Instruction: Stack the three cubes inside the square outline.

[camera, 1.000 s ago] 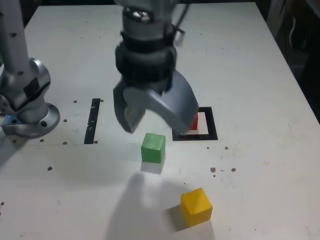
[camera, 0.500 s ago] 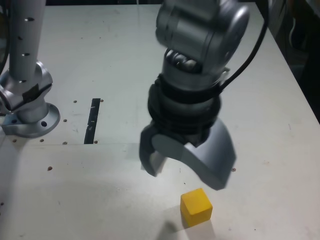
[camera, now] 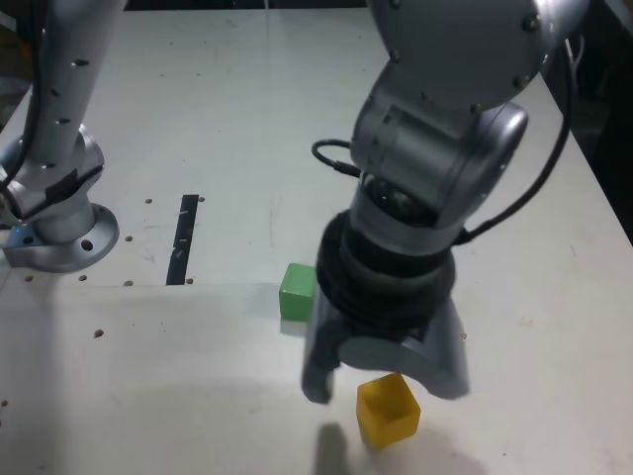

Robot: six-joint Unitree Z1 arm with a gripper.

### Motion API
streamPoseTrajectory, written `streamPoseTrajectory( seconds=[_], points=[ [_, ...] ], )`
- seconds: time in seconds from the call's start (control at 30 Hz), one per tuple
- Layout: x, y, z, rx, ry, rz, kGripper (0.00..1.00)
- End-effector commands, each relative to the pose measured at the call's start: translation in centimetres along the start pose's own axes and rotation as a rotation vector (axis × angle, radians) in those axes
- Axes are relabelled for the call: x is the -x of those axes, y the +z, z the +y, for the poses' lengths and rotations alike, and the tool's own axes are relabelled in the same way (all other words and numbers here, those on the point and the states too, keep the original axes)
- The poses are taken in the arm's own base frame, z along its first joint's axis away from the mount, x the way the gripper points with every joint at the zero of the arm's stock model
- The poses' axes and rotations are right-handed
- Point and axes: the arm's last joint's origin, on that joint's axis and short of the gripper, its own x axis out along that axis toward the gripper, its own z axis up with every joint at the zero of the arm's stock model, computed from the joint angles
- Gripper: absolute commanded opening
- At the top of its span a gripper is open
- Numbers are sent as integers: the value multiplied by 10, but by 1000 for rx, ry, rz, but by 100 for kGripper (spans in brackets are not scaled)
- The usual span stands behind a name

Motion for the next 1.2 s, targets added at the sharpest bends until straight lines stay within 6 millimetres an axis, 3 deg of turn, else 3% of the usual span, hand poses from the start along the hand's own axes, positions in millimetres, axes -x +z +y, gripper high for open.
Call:
streamPoseTrajectory(
  seconds=[0.0,0.5,0.77,1.17],
  points=[
    [-7,7,-3,9,-2,-6,100],
    [-15,13,-2,94,15,-14,100],
    [-23,23,8,134,-13,-23,99],
    [-35,30,10,148,-33,-4,85]
  ],
)
